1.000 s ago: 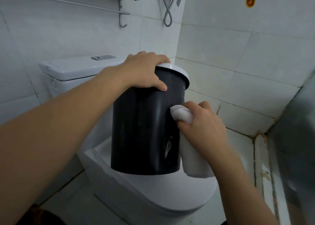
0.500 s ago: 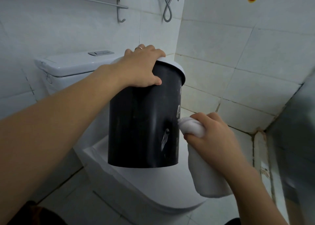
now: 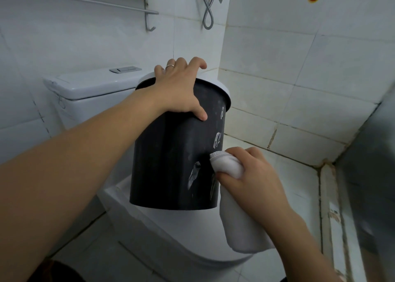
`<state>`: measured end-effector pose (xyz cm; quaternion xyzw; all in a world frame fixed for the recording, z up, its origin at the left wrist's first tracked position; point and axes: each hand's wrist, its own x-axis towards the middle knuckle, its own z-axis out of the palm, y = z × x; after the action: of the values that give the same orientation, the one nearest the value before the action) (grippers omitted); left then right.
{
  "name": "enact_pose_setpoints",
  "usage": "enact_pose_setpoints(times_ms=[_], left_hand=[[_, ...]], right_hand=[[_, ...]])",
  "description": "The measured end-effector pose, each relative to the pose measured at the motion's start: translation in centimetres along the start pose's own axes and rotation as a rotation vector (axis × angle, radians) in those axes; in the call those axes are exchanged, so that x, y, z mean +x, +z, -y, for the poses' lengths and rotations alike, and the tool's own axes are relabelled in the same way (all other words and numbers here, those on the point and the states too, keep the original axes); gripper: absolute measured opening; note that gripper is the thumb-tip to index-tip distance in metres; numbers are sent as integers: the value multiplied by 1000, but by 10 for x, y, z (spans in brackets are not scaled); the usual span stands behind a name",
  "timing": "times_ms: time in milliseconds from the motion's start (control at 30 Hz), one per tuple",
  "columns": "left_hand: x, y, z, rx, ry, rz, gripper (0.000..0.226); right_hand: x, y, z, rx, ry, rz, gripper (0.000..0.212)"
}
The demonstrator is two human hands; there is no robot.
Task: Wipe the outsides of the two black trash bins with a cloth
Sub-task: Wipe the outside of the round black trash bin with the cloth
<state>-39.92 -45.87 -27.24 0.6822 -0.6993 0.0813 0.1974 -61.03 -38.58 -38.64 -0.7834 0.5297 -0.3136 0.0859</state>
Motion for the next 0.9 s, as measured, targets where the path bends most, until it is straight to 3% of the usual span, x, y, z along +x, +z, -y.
enact_pose_setpoints(times_ms=[367,700,900], left_hand=[[-3,4,7,-104,40,-53,92],[0,5,5,72,85,3,110],[0,4,4,159,97,18,115]], right_hand=[[-1,-5,3,-12,-10,-43,31],[-4,-2,16,-27,8,21,43],[3,6,33,-70,-65,-53,39]])
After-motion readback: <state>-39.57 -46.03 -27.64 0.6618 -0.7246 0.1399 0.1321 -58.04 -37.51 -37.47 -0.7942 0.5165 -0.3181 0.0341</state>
